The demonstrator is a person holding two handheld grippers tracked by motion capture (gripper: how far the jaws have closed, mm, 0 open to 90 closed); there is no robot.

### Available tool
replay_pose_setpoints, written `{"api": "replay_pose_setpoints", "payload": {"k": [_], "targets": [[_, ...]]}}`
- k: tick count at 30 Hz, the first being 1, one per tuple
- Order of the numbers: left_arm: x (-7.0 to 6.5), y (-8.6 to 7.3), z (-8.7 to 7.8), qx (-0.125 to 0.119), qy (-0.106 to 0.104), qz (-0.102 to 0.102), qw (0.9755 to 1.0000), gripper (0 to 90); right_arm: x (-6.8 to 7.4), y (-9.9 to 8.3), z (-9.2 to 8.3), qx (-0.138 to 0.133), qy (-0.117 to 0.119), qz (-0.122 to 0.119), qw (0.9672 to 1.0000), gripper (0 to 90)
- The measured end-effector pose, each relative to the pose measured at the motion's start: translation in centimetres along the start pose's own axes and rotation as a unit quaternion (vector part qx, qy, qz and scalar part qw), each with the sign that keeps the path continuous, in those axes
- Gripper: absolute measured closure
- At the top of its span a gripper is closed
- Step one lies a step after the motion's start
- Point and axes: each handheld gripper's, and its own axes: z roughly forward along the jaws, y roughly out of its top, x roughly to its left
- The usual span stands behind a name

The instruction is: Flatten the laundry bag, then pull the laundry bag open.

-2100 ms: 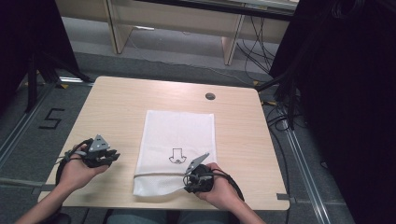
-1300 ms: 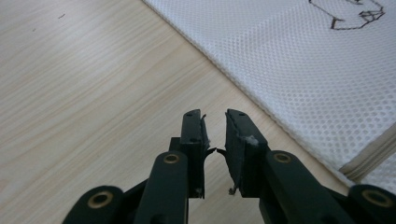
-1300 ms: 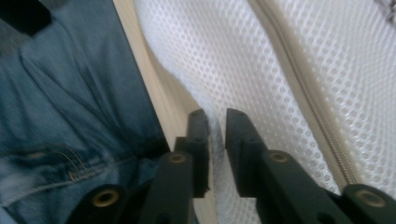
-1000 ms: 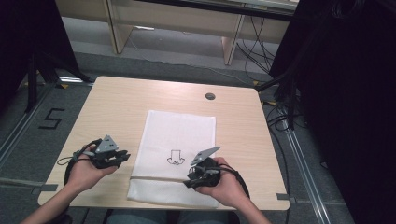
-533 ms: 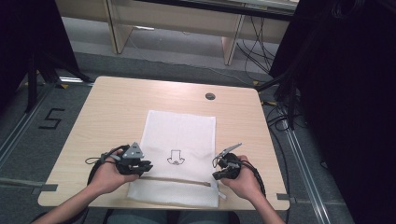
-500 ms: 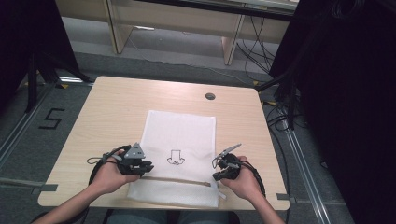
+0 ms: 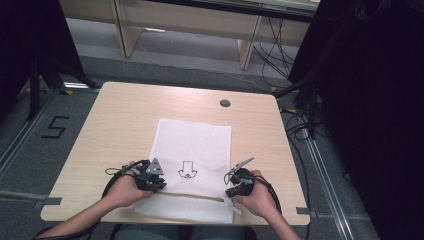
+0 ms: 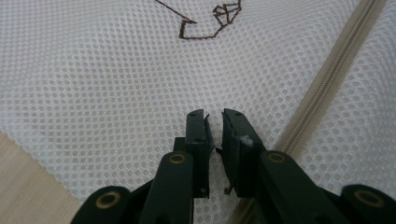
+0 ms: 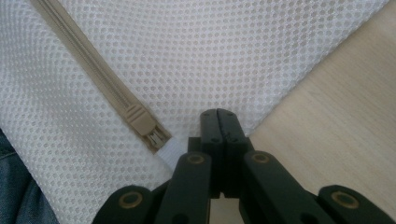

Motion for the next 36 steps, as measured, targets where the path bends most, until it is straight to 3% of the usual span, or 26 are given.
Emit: {"api": "replay_pose_setpoints", "payload": {"k": [2, 3, 4, 5, 6, 8, 9, 12, 14, 15, 19, 24, 25, 26, 31, 34, 35, 36], "targets": [[0.1, -0.1, -0.1, 0.001, -0.002, 0.007, 1.0, 80.1, 0.2, 0.0, 0.1, -0.001, 0.001, -0.002, 1.0, 90.0], [0.1, -0.2, -0.2, 0.007, -0.004, 0.003, 1.0, 79.9, 0.3, 0.0, 0.1, 0.0, 0.0, -0.002, 1.0, 90.0], [0.1, -0.3, -0.2, -0.001, -0.003, -0.005, 1.0, 79.9, 0.3, 0.0, 0.1, -0.005, 0.003, -0.011, 0.9999, 90.0], [0.2, -0.4, -0.3, 0.001, -0.004, 0.0, 1.0, 79.5, 0.4, 0.0, 0.1, -0.002, 0.004, -0.005, 1.0, 90.0], [0.2, -0.5, -0.3, -0.002, -0.004, -0.009, 1.0, 79.0, 0.4, 0.0, 0.1, -0.004, 0.005, -0.004, 1.0, 90.0], [0.2, -0.5, -0.4, -0.013, 0.001, -0.023, 0.9997, 76.5, 0.3, 0.0, -0.1, -0.021, 0.006, -0.006, 0.9997, 86.8], [0.2, -0.5, -0.5, -0.013, 0.001, -0.016, 0.9998, 75.6, 0.3, 0.0, -0.3, -0.03, 0.002, 0.002, 0.9995, 85.4], [0.2, -0.2, -0.8, -0.031, 0.002, -0.025, 0.9992, 72.7, -0.1, -0.1, -1.1, -0.069, -0.006, 0.004, 0.9976, 81.6], [0.1, 0.0, -1.0, -0.046, 0.003, -0.034, 0.9983, 70.6, -0.4, -0.4, -1.7, -0.084, -0.009, 0.02, 0.9962, 78.1], [0.1, 0.1, -1.1, -0.052, 0.006, -0.028, 0.9982, 69.3, -0.6, -0.6, -1.8, -0.089, -0.011, 0.024, 0.9957, 76.5], [-0.1, 0.3, -1.2, -0.073, 0.015, -0.034, 0.9966, 66.9, -1.2, -1.0, -1.9, -0.108, -0.02, 0.034, 0.9934, 73.8], [-0.2, 0.3, -1.1, -0.087, 0.008, -0.038, 0.9955, 63.8, -1.6, -1.1, -2.6, -0.118, -0.033, 0.038, 0.9917, 72.2], [-0.2, 0.3, -1.1, -0.088, 0.006, -0.037, 0.9954, 63.3, -1.6, -1.2, -2.5, -0.133, -0.033, 0.043, 0.9897, 72.2], [-0.2, 0.3, -1.2, -0.086, 0.01, -0.033, 0.9957, 62.7, -1.6, -1.2, -2.9, -0.118, -0.034, 0.042, 0.9915, 72.2], [-0.5, 0.6, -1.4, -0.102, 0.005, -0.033, 0.9942, 60.1, -1.5, -1.0, -3.0, -0.121, -0.034, 0.042, 0.9912, 74.8], [-0.5, 0.6, -1.4, -0.106, 0.005, -0.019, 0.9942, 59.0, -1.2, -0.9, -3.1, -0.113, -0.027, 0.043, 0.9923, 81.0], [-0.6, 0.7, -1.4, -0.106, 0.005, -0.021, 0.9942, 58.7, -1.2, -0.9, -3.0, -0.115, -0.028, 0.033, 0.9924, 83.2], [-0.6, 0.7, -1.4, -0.106, 0.004, -0.024, 0.994, 58.4, -0.9, -0.9, -2.9, -0.113, -0.018, 0.048, 0.9922, 85.5]]}}
